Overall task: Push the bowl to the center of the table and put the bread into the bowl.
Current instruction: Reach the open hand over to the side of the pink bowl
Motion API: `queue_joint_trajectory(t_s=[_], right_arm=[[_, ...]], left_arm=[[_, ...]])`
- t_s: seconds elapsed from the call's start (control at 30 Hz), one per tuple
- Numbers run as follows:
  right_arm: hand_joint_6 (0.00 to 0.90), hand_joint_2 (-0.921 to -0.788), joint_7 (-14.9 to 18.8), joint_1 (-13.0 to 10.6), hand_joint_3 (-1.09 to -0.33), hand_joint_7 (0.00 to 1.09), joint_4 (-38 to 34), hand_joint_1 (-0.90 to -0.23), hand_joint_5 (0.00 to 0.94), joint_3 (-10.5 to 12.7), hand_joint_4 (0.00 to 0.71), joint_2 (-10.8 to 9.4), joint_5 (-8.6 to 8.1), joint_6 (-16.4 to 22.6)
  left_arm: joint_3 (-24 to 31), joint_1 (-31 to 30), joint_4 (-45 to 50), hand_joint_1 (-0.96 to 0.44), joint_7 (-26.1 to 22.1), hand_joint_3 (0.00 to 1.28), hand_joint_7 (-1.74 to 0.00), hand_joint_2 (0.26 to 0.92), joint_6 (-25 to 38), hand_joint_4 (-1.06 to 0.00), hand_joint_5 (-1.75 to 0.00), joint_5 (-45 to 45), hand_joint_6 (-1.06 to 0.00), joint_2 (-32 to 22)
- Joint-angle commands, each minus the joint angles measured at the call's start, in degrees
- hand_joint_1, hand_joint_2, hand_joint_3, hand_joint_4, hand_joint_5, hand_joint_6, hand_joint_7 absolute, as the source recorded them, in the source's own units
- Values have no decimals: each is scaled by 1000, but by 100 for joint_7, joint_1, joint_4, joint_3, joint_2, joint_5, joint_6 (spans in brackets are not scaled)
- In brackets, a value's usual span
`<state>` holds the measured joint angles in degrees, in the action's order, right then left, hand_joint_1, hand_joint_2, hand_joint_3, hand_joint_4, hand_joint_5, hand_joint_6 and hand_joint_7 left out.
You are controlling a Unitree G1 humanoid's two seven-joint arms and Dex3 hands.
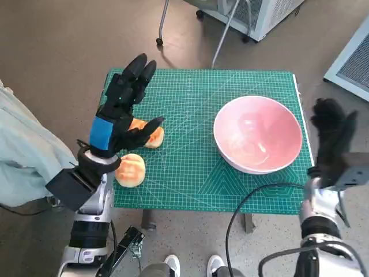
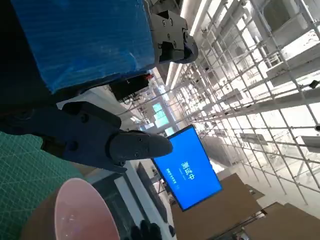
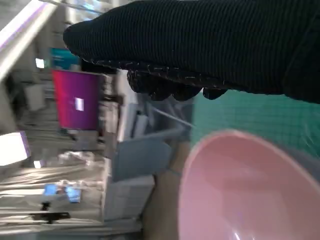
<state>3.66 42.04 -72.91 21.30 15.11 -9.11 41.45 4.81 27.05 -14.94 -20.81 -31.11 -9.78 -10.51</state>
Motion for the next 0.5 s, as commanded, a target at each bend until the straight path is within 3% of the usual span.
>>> queue_joint_trajectory(t_s=[0.03, 0.2, 0.5], right_arm=[[61, -921, 57, 51, -888, 526, -136, -528, 19, 103, 238, -236, -131, -280], [63, -921, 151, 201, -887, 535, -202, -553, 18, 195, 241, -457, -199, -514], [75, -921, 0, 473, -889, 555, -274, -573, 12, 207, 239, -737, -158, -780]], left_arm=[[56, -86, 0, -451, -63, 294, -277, 921, -41, -249, -5, -88, -174, -65], [71, -122, 47, -450, -83, 294, -254, 921, -21, -246, -7, -85, -186, -93], [107, -193, 127, -453, -121, 293, -237, 921, 17, -247, -6, -93, -195, -152]])
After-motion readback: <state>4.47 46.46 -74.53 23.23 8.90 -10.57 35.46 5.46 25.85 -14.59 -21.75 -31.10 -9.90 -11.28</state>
